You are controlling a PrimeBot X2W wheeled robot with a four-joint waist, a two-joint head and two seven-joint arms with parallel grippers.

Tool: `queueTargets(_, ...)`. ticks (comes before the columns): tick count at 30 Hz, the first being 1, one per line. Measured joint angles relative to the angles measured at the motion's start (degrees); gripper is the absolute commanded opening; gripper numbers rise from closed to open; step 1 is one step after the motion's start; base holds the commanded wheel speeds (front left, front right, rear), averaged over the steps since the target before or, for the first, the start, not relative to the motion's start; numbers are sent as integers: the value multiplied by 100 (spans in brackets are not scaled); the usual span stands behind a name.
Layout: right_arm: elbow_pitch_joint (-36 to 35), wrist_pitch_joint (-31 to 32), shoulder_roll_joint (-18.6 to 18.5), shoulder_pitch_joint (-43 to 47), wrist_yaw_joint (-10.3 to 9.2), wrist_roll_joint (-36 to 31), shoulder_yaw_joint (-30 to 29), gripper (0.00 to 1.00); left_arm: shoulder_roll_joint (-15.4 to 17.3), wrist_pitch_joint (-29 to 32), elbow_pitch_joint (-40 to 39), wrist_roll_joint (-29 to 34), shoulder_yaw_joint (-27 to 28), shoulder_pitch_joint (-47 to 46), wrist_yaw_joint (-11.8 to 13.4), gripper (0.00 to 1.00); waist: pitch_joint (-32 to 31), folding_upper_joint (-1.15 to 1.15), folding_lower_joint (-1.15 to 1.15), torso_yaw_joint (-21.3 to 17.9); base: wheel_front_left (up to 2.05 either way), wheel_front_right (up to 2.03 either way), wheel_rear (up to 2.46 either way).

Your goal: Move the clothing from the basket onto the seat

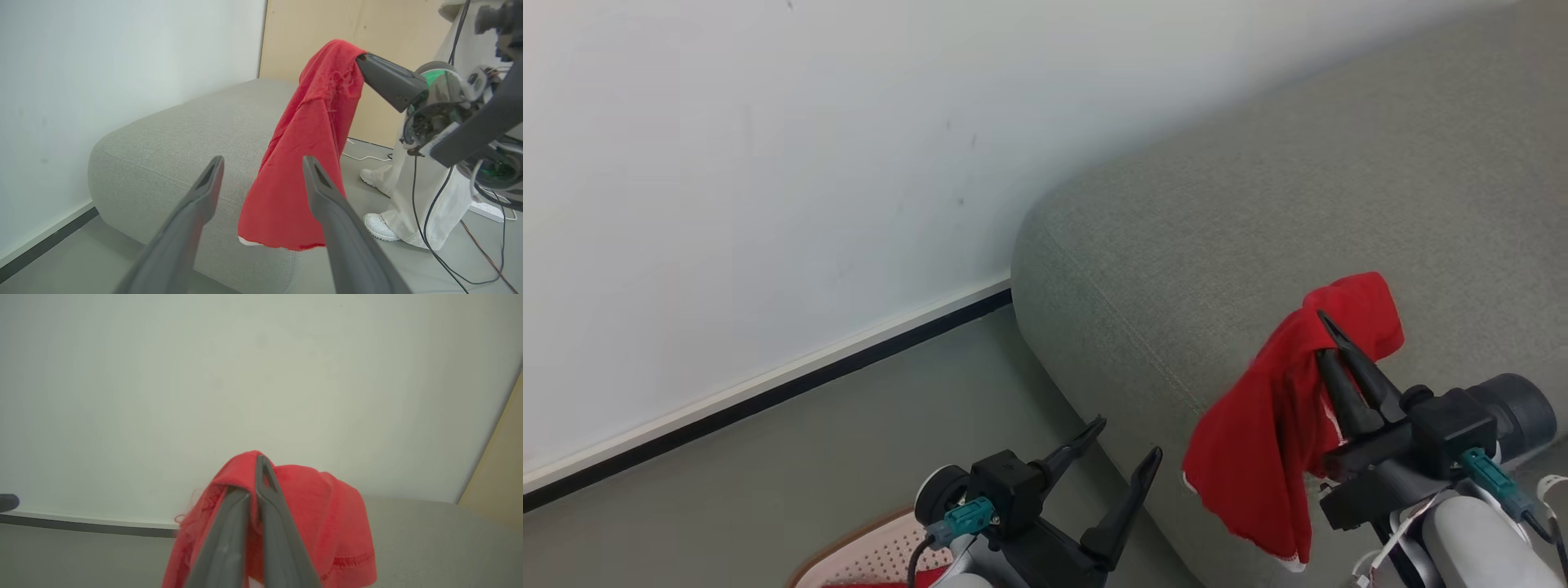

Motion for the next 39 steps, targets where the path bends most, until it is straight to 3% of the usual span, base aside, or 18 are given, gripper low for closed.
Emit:
queueTargets(5,-98,0,-90,109,-86,11,-122,0,-20,0,25,1,-112,-2,-1,100,134,0,0,-97,0,0,0)
queueTargets(12,-21,20,-141,-281,-9,138,-223,0,-15,1,-4,10,-127,-4,12,100,289,0,0,29,0,0,0)
queueTargets(18,348,189,-114,-1445,163,285,-419,0,30,58,-202,69,-100,-41,112,100,590,0,0,138,0,0,0)
queueTargets(26,1159,425,-137,-3482,236,356,-768,0,253,152,-577,183,79,-387,214,100,1160,0,1,342,0,0,0)
queueTargets(39,2292,624,-913,-5333,202,416,-1370,0,573,425,-1335,433,171,-781,360,100,2093,1,1,859,0,0,0)
